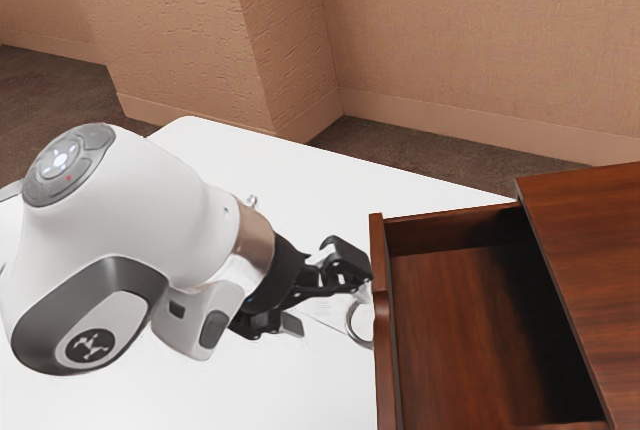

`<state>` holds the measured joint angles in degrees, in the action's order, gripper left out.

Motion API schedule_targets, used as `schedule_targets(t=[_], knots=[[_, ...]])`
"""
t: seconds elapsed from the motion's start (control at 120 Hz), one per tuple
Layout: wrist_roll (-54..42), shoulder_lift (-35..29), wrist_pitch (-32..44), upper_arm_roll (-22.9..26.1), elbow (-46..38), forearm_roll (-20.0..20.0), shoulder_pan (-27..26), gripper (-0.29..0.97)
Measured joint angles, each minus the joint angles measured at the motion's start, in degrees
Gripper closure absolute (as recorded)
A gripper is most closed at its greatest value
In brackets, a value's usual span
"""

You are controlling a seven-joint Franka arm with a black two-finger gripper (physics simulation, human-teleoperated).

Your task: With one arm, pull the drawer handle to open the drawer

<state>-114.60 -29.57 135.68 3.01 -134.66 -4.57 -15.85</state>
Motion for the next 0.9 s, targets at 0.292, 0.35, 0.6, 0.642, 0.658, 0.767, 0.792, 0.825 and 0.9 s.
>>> schedule_targets(t=[0.292,0.35,0.6,0.642,0.658,0.767,0.792,0.825,0.9], knots=[[6.87,2.65,-15.67,0.79,13.79,-0.56,1.43,0.02],[9.49,8.37,-20.59,0.76,21.15,-0.61,1.98,0.01],[23.78,21.29,-38.18,0.6,39.21,-0.73,12.19,0.0],[26.2,21.88,-40.12,0.6,40.23,-0.7,13.67,0.0],[27.13,22.02,-40.81,0.6,40.53,-0.71,14.11,0.0],[32.63,22.38,-44.18,0.6,41.34,-1.0,15.28,0.0],[33.77,22.38,-44.73,0.6,41.39,-1.08,15.27,0.0],[35.23,22.37,-45.41,0.6,41.44,-1.15,15.26,0.0],[38.21,22.32,-46.71,0.6,42.09,-1.27,15.2,0.0]])
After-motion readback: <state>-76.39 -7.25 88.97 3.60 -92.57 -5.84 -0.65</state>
